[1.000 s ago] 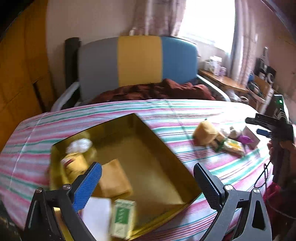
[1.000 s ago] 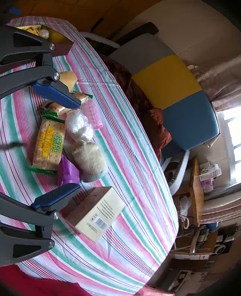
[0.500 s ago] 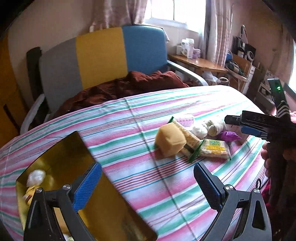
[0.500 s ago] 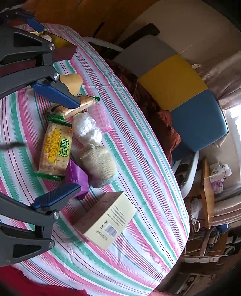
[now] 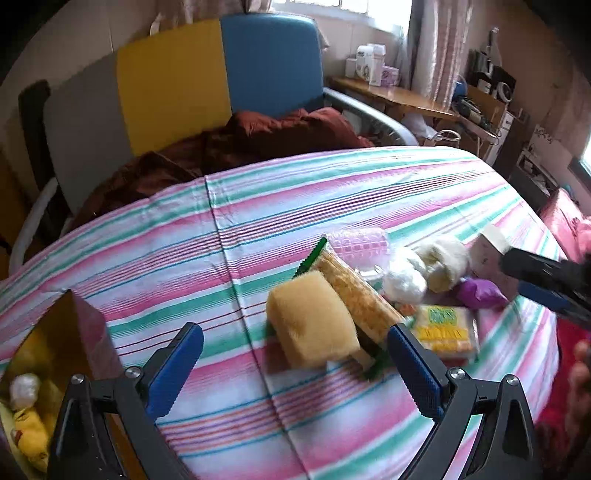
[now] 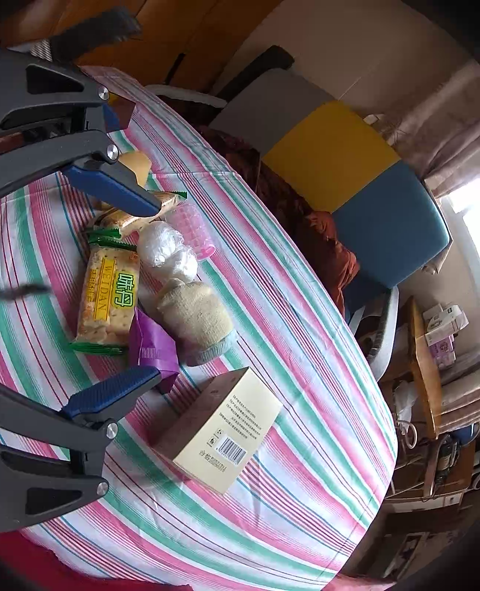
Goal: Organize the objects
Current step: 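Grasp the yellow sponge with left tool while right tool grasps the cracker packet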
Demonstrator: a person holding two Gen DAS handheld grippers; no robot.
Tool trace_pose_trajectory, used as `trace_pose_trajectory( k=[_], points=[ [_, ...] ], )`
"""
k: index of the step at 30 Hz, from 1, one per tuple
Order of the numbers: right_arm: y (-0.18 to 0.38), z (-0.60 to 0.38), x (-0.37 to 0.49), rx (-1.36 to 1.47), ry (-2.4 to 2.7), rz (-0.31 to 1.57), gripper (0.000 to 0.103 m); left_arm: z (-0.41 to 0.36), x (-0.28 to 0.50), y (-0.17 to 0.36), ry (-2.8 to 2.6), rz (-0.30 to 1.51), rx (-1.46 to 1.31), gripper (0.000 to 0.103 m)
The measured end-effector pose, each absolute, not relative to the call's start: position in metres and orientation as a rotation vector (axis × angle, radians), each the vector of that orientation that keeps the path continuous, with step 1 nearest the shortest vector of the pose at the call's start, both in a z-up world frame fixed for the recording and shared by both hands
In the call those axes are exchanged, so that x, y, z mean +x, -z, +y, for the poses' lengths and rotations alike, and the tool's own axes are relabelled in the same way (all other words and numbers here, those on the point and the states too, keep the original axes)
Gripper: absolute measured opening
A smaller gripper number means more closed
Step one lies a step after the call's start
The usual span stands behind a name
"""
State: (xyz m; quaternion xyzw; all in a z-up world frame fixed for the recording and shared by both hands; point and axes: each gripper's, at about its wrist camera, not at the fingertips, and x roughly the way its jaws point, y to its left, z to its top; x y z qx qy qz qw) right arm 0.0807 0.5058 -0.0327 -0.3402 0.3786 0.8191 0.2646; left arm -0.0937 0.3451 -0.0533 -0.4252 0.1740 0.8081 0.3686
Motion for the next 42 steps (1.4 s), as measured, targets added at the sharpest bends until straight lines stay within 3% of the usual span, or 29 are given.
trace_pose_trajectory(
  k=[4,5,9,12,20,31,39,41,42],
  points=[
    [0.034,0.508,0.081,-0.922,-2.210,1.033,0.084,0.354,-0.108,0.067,-2.064,0.417,-1.156,0.099],
    [0.034,0.508,0.081,-0.925,-2.208,1.033,0.084,0.356,-0.111,0.071,-2.062,0.414,-1.171,0.095],
    [0.036,0.508,0.078,-0.941,-2.210,1.025,0.084,0.359,-0.117,0.089,-1.967,0.374,-1.242,0.049],
    [0.037,0.505,0.075,-0.958,-2.220,1.011,0.084,0.353,-0.110,0.086,-1.974,0.369,-1.207,0.043],
    [0.042,0.479,0.050,-1.100,-2.338,0.883,0.084,0.304,-0.089,0.054,-2.000,0.301,-1.120,0.042],
    [0.049,0.409,-0.017,-1.341,-2.490,0.372,0.082,0.215,-0.072,0.012,-2.051,0.190,-1.040,0.043],
    [0.082,0.401,-0.074,-1.506,-2.406,0.130,0.075,0.163,-0.072,0.006,-2.102,0.101,-1.063,0.044],
    [0.091,0.398,-0.083,-1.550,-2.394,0.090,0.064,0.155,-0.072,0.007,-2.116,0.086,-1.069,0.044],
    [0.094,0.396,-0.084,-1.566,-2.384,0.079,0.051,0.149,-0.074,0.008,-2.122,0.075,-1.076,0.044]
  ],
)
